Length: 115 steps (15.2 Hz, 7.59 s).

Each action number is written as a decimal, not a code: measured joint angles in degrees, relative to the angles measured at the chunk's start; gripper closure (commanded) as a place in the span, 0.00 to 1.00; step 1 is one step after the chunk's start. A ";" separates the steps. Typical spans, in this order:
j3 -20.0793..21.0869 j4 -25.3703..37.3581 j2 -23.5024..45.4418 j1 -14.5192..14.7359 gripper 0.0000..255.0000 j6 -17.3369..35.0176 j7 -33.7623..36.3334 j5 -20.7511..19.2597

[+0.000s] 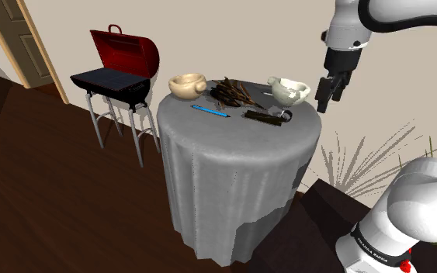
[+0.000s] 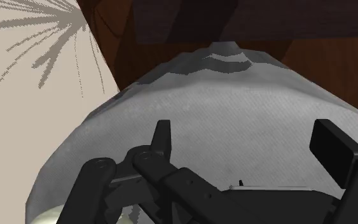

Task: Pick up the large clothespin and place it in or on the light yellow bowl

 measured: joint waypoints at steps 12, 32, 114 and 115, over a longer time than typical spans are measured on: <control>-3.05 5.51 18.94 4.01 0.00 15.16 -10.14 0.51; -4.38 6.94 31.10 5.79 1.00 26.90 -16.73 1.77; -17.64 36.39 43.91 -3.64 0.00 12.36 -40.72 2.36; -17.65 36.36 44.24 -3.64 0.00 12.40 -40.77 2.42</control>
